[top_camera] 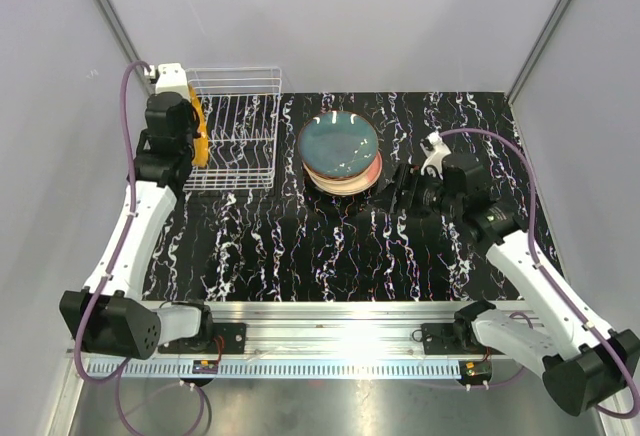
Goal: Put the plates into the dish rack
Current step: Insert the plate into the dish rack
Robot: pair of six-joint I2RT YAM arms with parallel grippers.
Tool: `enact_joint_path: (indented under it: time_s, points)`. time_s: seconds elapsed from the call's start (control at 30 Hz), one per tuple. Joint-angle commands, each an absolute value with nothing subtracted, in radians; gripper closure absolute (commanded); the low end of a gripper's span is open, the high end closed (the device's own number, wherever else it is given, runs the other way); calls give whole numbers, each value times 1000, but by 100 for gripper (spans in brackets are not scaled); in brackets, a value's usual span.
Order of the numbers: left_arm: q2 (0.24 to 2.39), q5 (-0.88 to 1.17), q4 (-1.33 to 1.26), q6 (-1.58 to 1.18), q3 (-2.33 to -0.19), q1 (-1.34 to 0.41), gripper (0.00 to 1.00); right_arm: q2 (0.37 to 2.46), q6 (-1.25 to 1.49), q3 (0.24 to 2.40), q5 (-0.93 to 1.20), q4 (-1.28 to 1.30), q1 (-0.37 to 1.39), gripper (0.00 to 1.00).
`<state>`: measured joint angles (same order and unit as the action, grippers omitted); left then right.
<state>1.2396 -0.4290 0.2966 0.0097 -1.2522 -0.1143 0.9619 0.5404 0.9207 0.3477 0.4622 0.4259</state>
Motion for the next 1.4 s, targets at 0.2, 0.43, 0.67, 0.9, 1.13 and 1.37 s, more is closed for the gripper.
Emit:
enact_joint_path:
  time_s: [0.2, 0.43, 0.67, 0.9, 1.13, 1.37]
  points:
    - [1258, -505, 49, 106, -1332, -110, 100, 1066, 439, 910, 394, 364, 433, 25]
    - [1195, -446, 57, 44, -1256, -110, 100, 1134, 437, 988, 420, 299, 436, 38]
    - [1146, -483, -38, 112, -1120, -109, 100, 1245, 428, 1135, 396, 344, 503, 35]
    - [1121, -425, -222, 161, -985, -80, 100, 1310, 433, 1158, 387, 348, 543, 35]
    - [1201, -319, -261, 57, -1022, 6, 100, 1318, 430, 1129, 393, 315, 542, 35]
    - [1239, -212, -302, 58, -1038, 80, 100, 1364, 417, 1140, 413, 302, 543, 35]
